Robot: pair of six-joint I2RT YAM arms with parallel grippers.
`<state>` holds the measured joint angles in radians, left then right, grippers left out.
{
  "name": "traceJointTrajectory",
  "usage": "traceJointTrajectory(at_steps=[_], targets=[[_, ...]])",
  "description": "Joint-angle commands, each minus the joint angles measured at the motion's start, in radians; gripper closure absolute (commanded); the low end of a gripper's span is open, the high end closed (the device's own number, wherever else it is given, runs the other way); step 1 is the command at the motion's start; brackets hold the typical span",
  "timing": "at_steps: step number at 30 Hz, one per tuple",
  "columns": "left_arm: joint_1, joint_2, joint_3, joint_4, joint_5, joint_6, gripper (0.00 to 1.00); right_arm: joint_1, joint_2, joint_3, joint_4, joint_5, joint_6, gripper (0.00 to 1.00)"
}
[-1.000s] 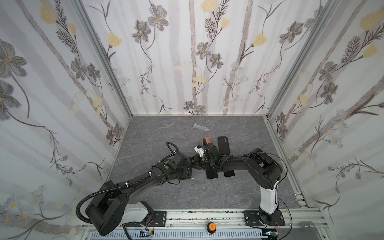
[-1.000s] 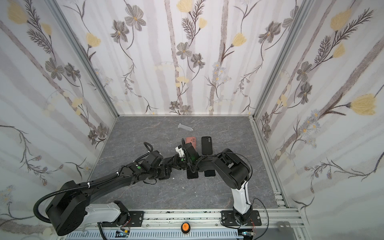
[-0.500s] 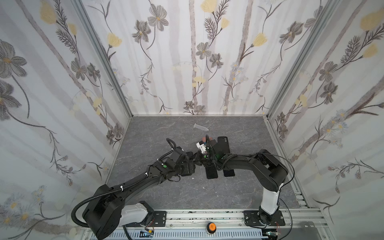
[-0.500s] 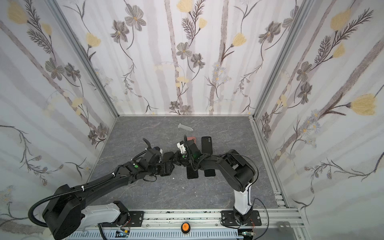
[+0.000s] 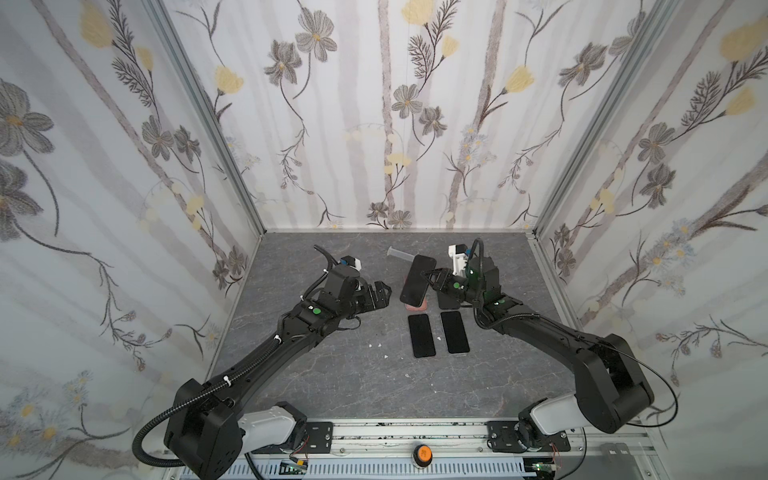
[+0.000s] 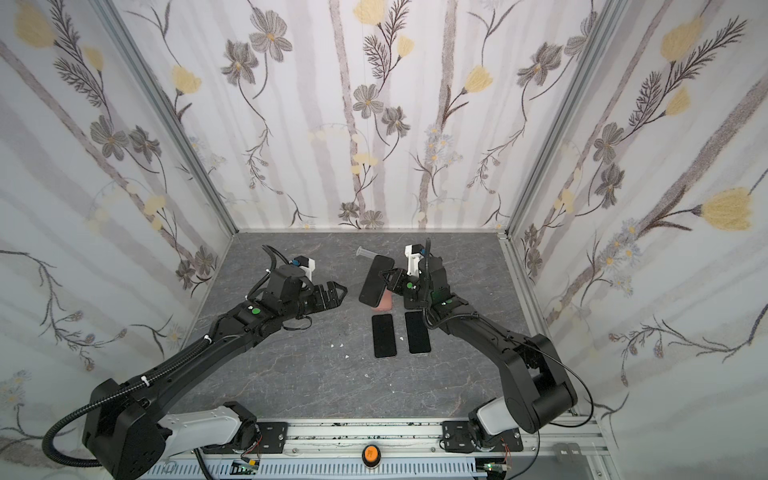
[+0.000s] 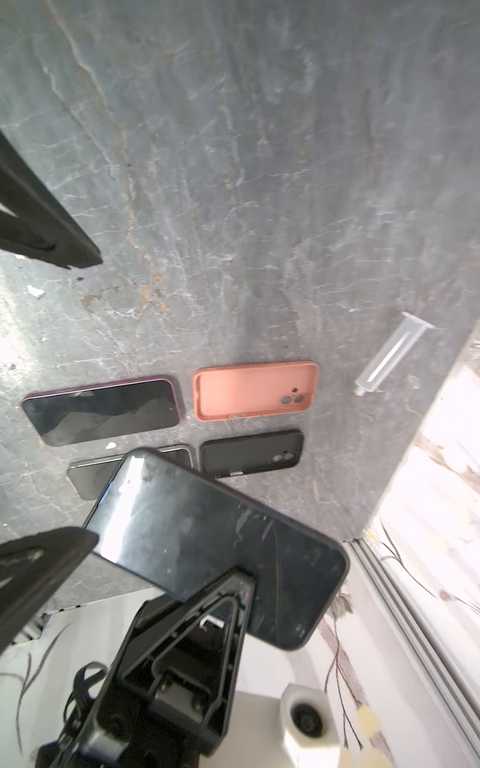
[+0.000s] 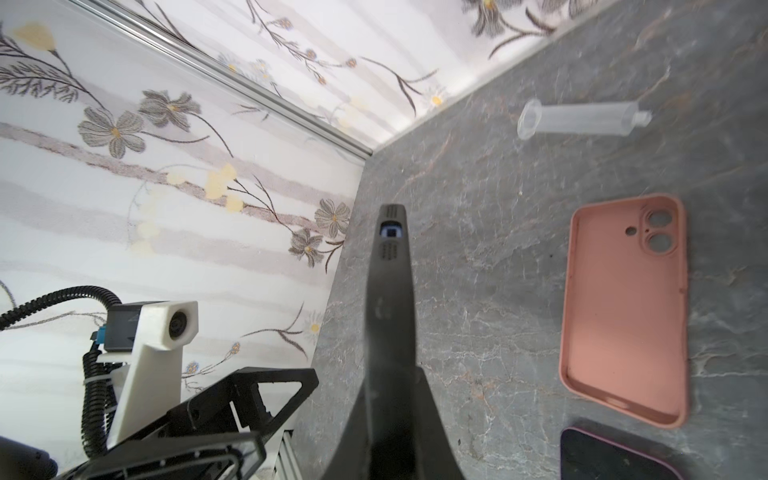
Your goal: Take the phone out of the phone case
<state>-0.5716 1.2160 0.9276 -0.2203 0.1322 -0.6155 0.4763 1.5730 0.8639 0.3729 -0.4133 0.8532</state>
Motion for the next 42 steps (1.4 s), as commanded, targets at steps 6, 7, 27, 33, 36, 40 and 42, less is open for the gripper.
traceJointTrajectory(at_steps=[6, 7, 27, 33, 36, 40, 42], targets=[[0.018, -0.021, 0.061, 0.187, 0.128, 0.076, 0.0, -0.069, -0.163, 0.031, 0.076, -0.109, -0.239, 0.97], [0.018, -0.024, 0.066, 0.207, 0.145, 0.083, 0.0, -0.073, -0.176, 0.036, 0.083, -0.13, -0.256, 0.97], [0.018, -0.076, 0.094, 0.56, 0.589, 0.231, 0.1, -0.182, -0.222, 0.154, 0.382, -0.706, -0.081, 1.0], [-0.019, -0.099, 0.091, 0.577, 0.621, 0.269, 0.15, -0.182, -0.153, 0.126, 0.866, -0.774, 0.267, 1.0], [-0.047, -0.099, 0.088, 0.589, 0.608, 0.275, 0.2, -0.182, -0.101, 0.126, 1.125, -0.77, 0.459, 1.0], [-0.09, -0.068, 0.111, 0.601, 0.617, 0.29, 0.26, -0.182, 0.01, 0.169, 1.469, -0.75, 0.757, 1.0], [-0.104, -0.053, 0.122, 0.605, 0.607, 0.29, 0.3, -0.175, 0.052, 0.181, 1.471, -0.751, 0.79, 1.0]])
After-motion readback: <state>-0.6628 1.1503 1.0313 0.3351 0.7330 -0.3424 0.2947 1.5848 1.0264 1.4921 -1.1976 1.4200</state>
